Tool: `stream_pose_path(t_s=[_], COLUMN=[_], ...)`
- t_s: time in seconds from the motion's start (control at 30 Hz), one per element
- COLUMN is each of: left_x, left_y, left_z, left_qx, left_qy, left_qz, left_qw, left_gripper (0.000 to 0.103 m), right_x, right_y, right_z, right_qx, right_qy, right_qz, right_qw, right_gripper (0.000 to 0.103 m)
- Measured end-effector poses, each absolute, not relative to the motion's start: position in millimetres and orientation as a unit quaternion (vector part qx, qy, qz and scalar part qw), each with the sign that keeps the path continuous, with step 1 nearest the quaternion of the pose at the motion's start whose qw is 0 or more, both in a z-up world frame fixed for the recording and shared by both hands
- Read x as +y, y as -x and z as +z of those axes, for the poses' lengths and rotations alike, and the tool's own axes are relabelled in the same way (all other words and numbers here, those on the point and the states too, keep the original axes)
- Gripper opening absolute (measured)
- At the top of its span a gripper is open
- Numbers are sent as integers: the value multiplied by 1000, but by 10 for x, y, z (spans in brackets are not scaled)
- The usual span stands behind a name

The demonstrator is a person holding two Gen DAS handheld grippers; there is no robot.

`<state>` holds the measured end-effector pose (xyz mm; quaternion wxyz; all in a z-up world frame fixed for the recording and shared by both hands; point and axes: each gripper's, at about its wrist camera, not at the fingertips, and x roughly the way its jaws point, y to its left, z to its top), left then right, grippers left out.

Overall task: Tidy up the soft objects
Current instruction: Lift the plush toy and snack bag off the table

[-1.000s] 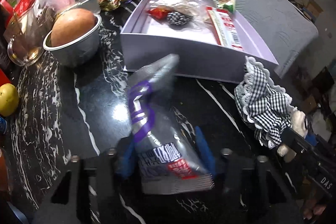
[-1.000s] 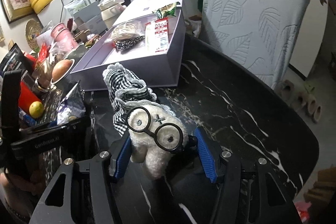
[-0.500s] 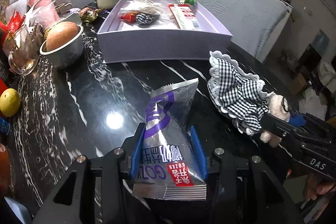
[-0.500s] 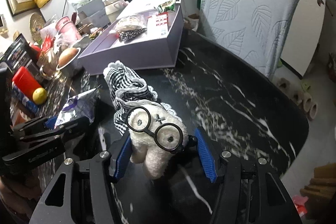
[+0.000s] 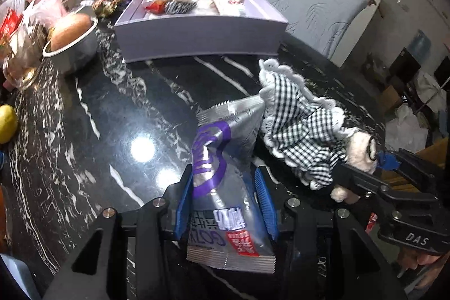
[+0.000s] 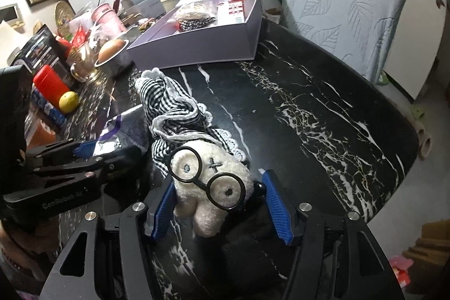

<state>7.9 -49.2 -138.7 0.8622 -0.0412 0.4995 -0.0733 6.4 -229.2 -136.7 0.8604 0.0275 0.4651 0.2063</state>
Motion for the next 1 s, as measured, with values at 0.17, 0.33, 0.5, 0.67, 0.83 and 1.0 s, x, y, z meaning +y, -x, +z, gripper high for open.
stream_pose_path(t_s=[0.17, 0.33, 0.5, 0.67, 0.83, 1.0], left_x=[-475, -494, -460, -429, -411, -429], left_y=[-134, -164, -167, -136, -137, -135], left_z=[-1435, -1450, -1466, -1463, -1468, -1466], left_qx=[505, 497, 492, 488, 484, 484], left_qy=[50, 36, 36, 35, 33, 34], left_qz=[-72, -69, -69, -59, -55, -46], left_qw=[859, 864, 867, 870, 873, 873], left_gripper=[43, 43, 43, 43, 43, 43], right_x=[-2225, -2138, -2025, -1950, -1930, -1879], right_y=[-102, -201, -282, -287, -268, -210], right_z=[-1353, -1398, -1483, -1500, -1520, -1538], right_qx=[460, 463, 475, 466, 452, 427], right_qy=[-3, 11, 23, 43, 57, 96], right_qz=[210, 218, 232, 232, 222, 184], right_qw=[863, 859, 849, 853, 862, 880], right_gripper=[73, 82, 92, 93, 87, 63])
